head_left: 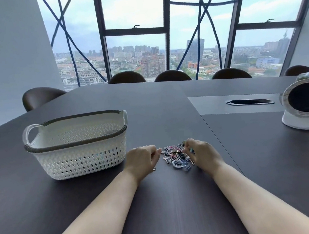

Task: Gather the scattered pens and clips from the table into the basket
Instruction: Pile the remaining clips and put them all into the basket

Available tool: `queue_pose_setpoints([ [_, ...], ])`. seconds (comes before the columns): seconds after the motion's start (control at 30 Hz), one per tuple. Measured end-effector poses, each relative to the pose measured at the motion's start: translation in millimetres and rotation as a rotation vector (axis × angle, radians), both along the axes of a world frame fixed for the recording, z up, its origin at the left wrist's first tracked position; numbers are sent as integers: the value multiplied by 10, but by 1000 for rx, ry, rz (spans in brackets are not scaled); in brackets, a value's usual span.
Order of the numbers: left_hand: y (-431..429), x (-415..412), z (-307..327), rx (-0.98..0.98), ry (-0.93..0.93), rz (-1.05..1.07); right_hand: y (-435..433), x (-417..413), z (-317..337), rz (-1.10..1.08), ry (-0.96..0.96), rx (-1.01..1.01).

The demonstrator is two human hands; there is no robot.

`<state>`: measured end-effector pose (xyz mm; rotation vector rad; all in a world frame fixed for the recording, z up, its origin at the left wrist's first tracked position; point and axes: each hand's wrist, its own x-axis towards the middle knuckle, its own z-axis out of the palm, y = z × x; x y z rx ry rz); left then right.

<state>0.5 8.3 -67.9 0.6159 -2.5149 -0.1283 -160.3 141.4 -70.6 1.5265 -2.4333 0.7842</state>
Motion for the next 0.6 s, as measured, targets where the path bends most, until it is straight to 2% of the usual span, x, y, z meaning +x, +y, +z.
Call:
queue_pose_setpoints([
  [0.17,-20,174,387,-290,327,-25,-25,-19,-14,-8,-54,-41],
  [0.27,-206,435,837,-327,407,86,-52,-9,-20,0,-57,-56],
  [0.3,-306,528,965,-296,386,149,-53,-1,-22,6,-52,-61],
  [0.37,-538,672,1111,-215,228,265,-51,17,-27,17,-35,-71],
  [0.43,-730,739,1111,-87,1,285,-46,31,-31,25,-19,-69],
  [0.47,-786,758,1089,9,-56,260,-40,38,-34,30,-14,-64],
  [0.53,-836,775,1059,183,-28,191,-29,47,-43,41,-6,-64],
  [0.6,-798,784,1083,206,-42,195,-20,56,-56,47,-4,-69],
])
